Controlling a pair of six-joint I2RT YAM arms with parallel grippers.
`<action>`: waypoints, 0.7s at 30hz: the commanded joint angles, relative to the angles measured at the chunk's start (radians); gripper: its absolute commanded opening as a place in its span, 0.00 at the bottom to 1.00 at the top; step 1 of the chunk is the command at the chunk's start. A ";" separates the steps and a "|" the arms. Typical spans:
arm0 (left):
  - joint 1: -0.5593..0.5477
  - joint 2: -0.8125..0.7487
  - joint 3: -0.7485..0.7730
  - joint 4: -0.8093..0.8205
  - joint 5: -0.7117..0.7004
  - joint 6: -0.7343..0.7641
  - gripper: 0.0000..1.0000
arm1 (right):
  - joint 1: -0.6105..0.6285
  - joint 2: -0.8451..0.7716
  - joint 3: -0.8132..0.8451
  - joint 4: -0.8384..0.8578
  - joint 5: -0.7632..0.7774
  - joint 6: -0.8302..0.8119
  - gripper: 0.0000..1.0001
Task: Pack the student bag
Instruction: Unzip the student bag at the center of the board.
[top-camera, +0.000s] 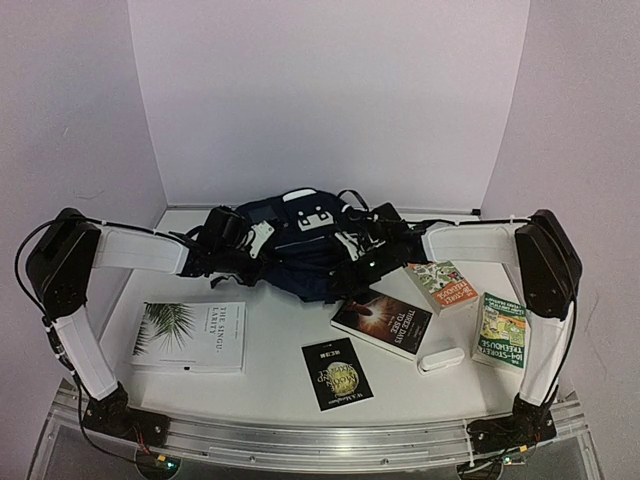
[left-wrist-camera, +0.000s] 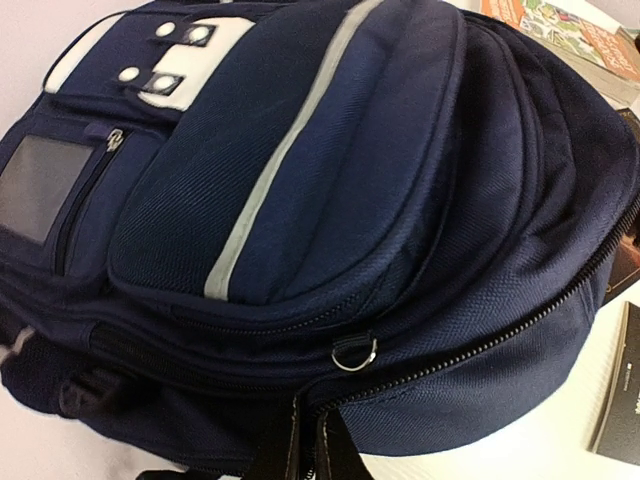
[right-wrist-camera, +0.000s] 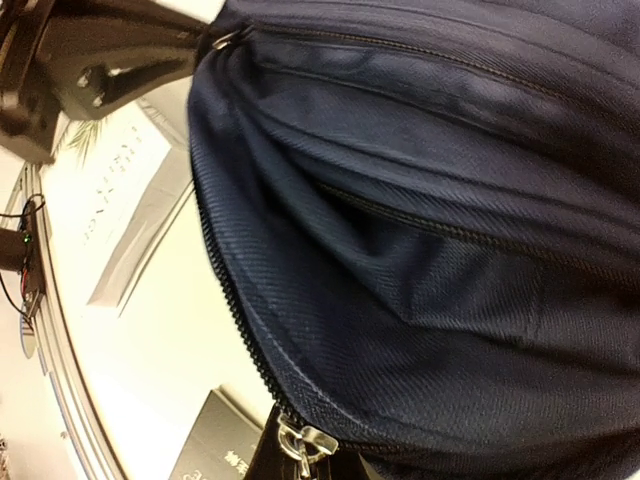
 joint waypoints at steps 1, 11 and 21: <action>-0.007 -0.154 -0.069 0.089 0.030 0.008 0.30 | 0.012 -0.012 0.042 -0.057 -0.022 0.003 0.00; -0.120 -0.171 -0.037 -0.024 0.062 0.155 0.57 | 0.035 0.045 0.097 -0.059 -0.021 0.013 0.00; -0.173 0.011 0.102 -0.033 0.096 0.245 0.56 | 0.038 0.041 0.107 -0.064 -0.021 0.017 0.00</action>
